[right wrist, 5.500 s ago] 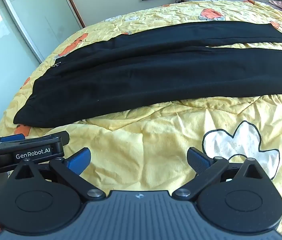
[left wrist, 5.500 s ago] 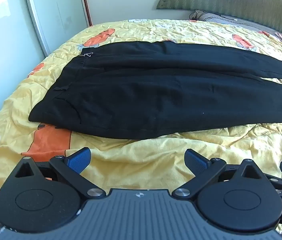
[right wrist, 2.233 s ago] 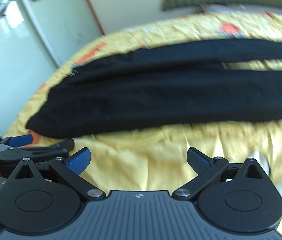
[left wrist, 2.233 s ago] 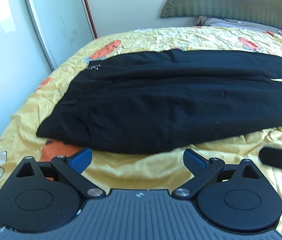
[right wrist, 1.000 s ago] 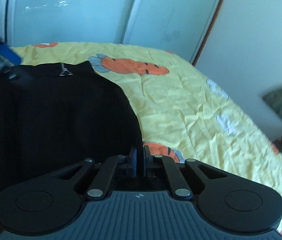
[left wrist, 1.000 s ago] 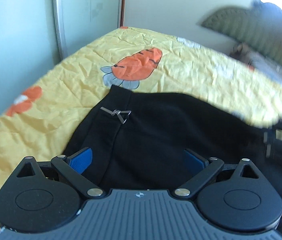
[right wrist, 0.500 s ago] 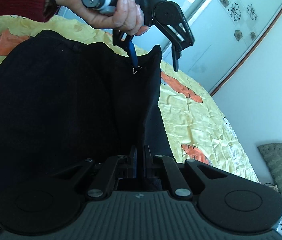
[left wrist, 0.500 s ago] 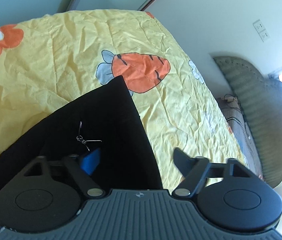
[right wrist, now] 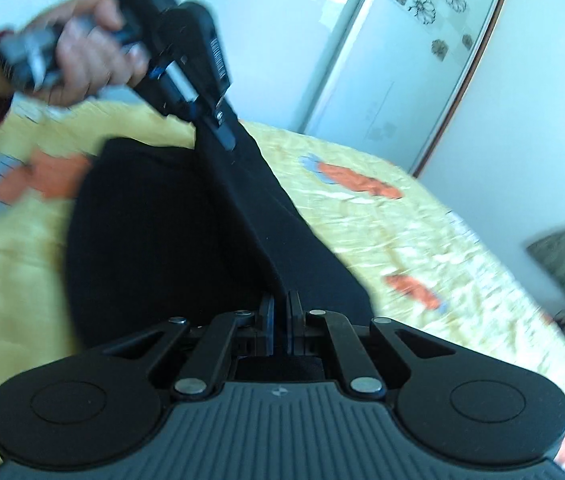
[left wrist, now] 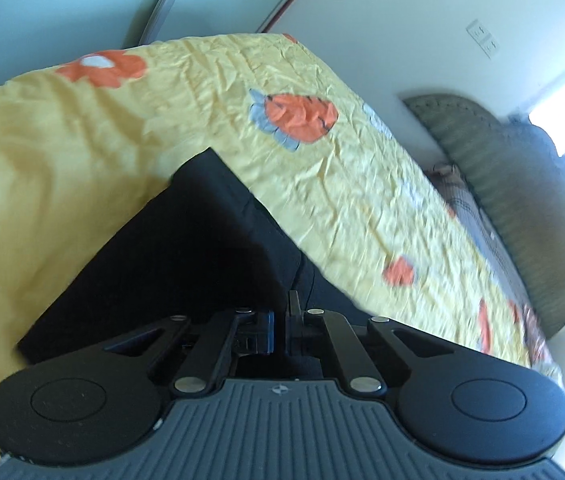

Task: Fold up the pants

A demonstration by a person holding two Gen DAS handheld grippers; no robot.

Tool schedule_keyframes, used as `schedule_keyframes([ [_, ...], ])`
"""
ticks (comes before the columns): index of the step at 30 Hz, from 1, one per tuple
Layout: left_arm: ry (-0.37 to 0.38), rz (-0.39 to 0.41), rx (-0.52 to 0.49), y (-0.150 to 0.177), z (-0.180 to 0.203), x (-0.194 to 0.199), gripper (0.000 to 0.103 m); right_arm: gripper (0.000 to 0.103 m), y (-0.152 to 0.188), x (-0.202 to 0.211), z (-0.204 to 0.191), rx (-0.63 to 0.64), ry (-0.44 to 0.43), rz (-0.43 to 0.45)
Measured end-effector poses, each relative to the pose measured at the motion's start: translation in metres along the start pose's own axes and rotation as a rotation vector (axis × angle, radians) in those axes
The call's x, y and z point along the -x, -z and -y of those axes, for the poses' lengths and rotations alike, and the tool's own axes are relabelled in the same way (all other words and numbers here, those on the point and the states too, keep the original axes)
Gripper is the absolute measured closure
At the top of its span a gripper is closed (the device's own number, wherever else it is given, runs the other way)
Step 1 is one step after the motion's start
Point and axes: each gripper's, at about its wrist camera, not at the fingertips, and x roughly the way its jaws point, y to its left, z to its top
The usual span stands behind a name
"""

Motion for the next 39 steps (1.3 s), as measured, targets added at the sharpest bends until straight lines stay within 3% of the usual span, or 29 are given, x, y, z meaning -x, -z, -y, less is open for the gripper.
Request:
schedule_keyframes([
  [5, -0.082, -0.013, -0.070, 0.038, -0.024, 0.016, 0.098, 0.098, 0.007, 0.019, -0.040, -0.041, -0.101, -0.037],
  [8, -0.081, -0.018, -0.057, 0.047, -0.034, 0.019, 0.098, 0.098, 0.016, 0.019, -0.055, -0.064, -0.097, -0.061],
  [14, -0.117, 0.007, -0.150, 0.057, -0.025, 0.031, 0.097, 0.098, 0.022, 0.023, -0.062, -0.098, -0.099, -0.068],
  [17, -0.135, -0.018, -0.143, 0.059, -0.030, 0.020, 0.096, 0.097, 0.031, 0.019, -0.061, -0.147, -0.101, -0.074],
  [18, -0.142, -0.014, -0.133, 0.059, -0.030, 0.021, 0.084, 0.096, 0.033, 0.018, -0.058, -0.179, -0.103, -0.064],
  [20, -0.165, -0.004, -0.139, 0.058, -0.028, 0.029, 0.078, 0.095, 0.034, 0.020, -0.054, -0.236, -0.105, -0.061],
  [21, -0.173, 0.002, -0.149, 0.058, -0.026, 0.034, 0.069, 0.093, 0.034, 0.024, -0.053, -0.255, -0.109, -0.063],
  [24, -0.275, 0.060, -0.206, 0.060, -0.015, 0.054, 0.070, 0.086, 0.035, 0.048, -0.044, -0.297, -0.125, -0.021],
  [28, -0.373, 0.172, -0.349, 0.071, 0.019, 0.071, 0.069, 0.085, 0.053, 0.063, -0.016, -0.475, -0.037, -0.004],
  [31, -0.272, 0.153, -0.492, 0.084, 0.057, 0.063, 0.065, 0.085, 0.078, 0.059, -0.004, -0.596, -0.035, -0.123],
  [33, -0.181, 0.113, -0.585, 0.099, 0.082, 0.051, 0.064, 0.085, 0.089, 0.080, 0.001, -0.627, -0.032, -0.086],
  [34, -0.132, 0.085, -0.636, 0.108, 0.095, 0.043, 0.064, 0.085, 0.092, 0.092, 0.006, -0.653, 0.015, -0.067],
  [36, -0.021, 0.020, -0.743, 0.130, 0.120, 0.027, 0.063, 0.085, 0.109, 0.124, 0.026, -0.734, 0.189, -0.031],
  [39, 0.144, -0.069, -0.874, 0.167, 0.155, 0.008, 0.061, 0.084, 0.152, 0.169, 0.063, -0.877, 0.496, -0.050],
])
